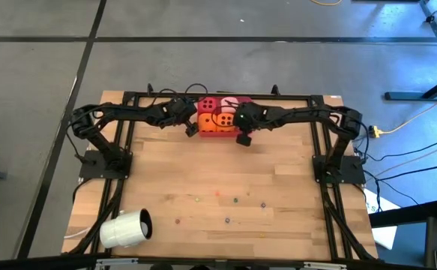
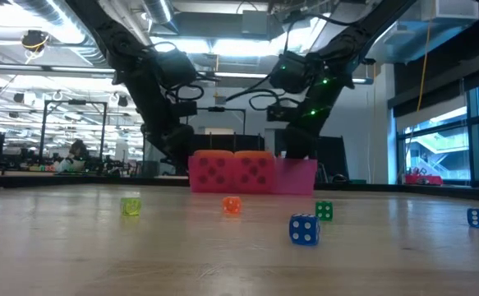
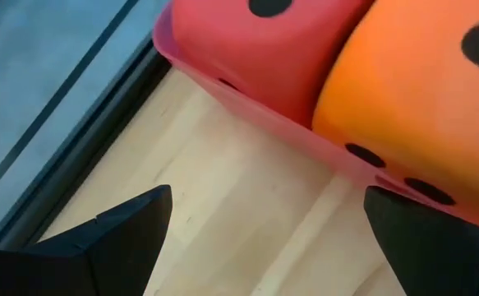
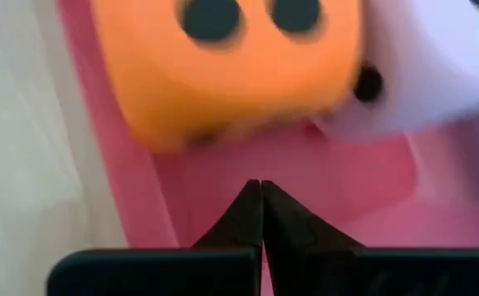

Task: Pick & Place Dice
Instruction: Adjust the large dice in the red container

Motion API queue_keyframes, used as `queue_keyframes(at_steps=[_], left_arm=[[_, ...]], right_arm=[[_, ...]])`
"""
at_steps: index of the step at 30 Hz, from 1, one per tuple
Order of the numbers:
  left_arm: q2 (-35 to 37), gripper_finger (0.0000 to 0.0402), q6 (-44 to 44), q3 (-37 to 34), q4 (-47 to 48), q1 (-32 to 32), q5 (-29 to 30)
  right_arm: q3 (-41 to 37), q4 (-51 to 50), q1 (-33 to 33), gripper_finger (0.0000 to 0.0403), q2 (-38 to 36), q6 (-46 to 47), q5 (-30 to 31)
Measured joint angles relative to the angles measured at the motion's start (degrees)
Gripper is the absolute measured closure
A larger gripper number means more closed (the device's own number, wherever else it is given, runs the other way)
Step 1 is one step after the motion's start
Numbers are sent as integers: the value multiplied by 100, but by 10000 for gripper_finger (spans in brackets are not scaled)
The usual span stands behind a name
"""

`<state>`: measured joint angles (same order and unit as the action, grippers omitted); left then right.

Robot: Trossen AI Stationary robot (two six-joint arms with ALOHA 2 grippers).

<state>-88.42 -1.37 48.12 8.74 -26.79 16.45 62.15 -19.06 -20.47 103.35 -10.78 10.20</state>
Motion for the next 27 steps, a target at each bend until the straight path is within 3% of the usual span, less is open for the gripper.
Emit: queue_keyframes(at_steps=[4,10,15,21,27], left_arm=[[0,2,-158,0,-49,-4,103],[2,2,-244,2,-242,-242,895],[2,2,-247,4,-456,-649,730],[-56,2,-567,6,-984,-1025,-137],[-318,2,-717,9,-1518,-1141,-265]], right_arm=[[0,-294,-2,403,-121,-30,95],[2,23,-218,403,-179,-395,1048],[0,498,-682,403,-170,-625,549],[0,858,-1219,403,-155,-789,-572],[0,1087,-1336,403,-111,-775,-870]])
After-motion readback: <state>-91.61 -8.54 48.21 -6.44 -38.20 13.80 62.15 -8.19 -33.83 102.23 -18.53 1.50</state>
